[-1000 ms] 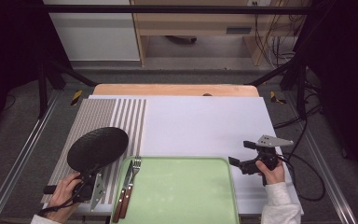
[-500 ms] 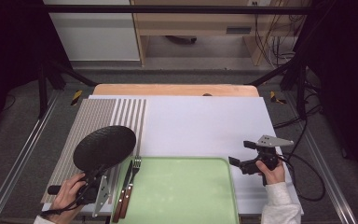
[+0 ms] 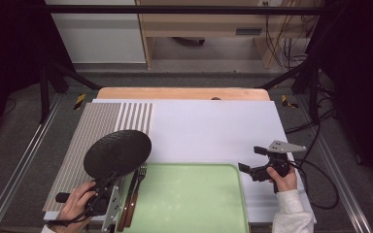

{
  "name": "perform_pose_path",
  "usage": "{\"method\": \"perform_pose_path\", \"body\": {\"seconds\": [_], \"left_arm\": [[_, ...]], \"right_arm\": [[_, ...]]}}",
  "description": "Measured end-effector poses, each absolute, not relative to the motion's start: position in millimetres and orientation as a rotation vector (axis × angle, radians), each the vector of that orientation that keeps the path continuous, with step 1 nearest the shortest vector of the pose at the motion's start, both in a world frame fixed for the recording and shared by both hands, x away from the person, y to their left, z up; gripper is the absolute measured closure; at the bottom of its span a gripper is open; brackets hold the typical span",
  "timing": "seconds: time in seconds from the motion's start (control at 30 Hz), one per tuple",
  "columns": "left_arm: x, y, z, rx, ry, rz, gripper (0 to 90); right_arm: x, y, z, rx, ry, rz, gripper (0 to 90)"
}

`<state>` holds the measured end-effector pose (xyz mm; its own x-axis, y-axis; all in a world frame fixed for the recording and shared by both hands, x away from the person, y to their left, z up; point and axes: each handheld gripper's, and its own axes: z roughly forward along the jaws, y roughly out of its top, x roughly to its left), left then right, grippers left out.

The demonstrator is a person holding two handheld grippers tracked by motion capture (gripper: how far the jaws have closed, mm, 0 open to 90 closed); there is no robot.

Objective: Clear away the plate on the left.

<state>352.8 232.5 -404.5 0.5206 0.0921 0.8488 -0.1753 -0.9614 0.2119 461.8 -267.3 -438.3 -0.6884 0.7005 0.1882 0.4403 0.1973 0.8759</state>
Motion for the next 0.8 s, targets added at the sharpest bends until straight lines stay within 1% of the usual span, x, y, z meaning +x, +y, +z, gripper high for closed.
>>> {"method": "perform_pose_path", "body": {"seconds": [0.8], "left_arm": [[337.6, 179.7, -389.1, 2.433, -0.234, 1.352, 85.1]], "right_arm": [[461.7, -267.7, -438.0, 1.085, 2.22, 1.491, 0.6]]}}
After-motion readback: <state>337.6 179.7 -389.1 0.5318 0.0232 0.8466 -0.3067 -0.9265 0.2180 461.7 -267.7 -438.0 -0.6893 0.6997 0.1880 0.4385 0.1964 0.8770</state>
